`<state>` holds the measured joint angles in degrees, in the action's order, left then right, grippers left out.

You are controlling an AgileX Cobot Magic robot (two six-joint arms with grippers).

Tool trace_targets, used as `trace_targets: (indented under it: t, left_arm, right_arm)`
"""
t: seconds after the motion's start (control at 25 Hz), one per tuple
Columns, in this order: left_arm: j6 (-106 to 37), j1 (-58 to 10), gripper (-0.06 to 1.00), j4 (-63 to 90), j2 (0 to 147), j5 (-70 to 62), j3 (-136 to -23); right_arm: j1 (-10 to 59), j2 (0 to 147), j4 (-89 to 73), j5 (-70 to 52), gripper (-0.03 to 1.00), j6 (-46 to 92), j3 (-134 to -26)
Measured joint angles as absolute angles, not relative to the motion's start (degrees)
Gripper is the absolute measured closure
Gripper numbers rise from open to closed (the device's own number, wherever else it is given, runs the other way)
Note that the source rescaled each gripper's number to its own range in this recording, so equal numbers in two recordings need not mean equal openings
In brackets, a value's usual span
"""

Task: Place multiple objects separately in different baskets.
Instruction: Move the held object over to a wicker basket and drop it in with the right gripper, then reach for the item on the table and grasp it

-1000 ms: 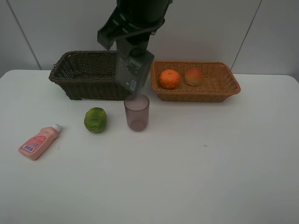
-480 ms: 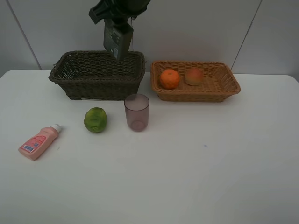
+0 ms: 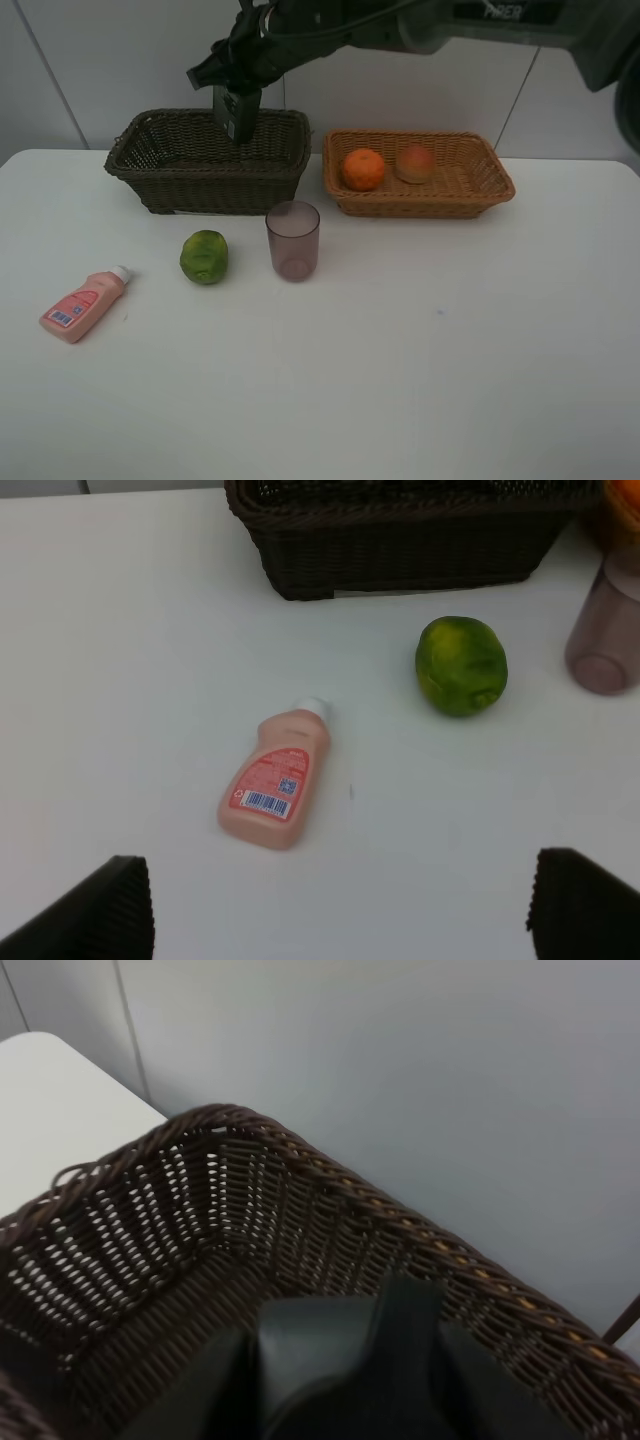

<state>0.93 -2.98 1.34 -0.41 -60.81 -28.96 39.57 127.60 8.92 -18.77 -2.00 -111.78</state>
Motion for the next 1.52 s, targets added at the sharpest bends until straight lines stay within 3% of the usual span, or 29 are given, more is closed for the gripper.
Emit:
trace_targets:
  t: [0.8, 0.84, 0.88, 1.04, 1.12, 1.24, 1.52]
  left_arm:
    - [0.93, -2.98, -0.03, 1.34, -0.41, -60.81, -28.96]
    - [0.93, -2.98, -0.03, 1.34, -0.41, -60.81, -28.96]
    - [0.93, -2.98, -0.03, 1.34, -0.41, -60.81, -28.96]
    - [0.93, -2.98, -0.03, 1.34, -0.41, -60.81, -28.96]
    - [0.93, -2.98, -0.03, 1.34, -0.41, -60.81, -28.96]
    - [0.93, -2.98, -0.03, 1.34, -0.41, -60.81, -28.96]
    - [0.93, -2.98, -0.03, 1.29, -0.41, -60.81, -28.96]
  right_arm:
    - [37.28, 137.34, 7.83, -12.31, 0.94, -2.14, -111.78]
    - [37.28, 137.34, 7.66, -12.22, 0.9, -2.14, -111.78]
    - [37.28, 137.34, 7.3, -11.79, 0.79, -2.14, -111.78]
    - [37.28, 136.74, 5.27, -11.11, 0.24, -2.14, -111.8]
    - [37.28, 135.77, 4.95, -12.59, 0.07, -2.14, -111.8]
    - [37.28, 133.13, 4.75, -17.25, -0.01, -2.14, -111.8]
    - [36.85, 124.76, 0.82, -39.2, -0.03, -2.14, -111.38]
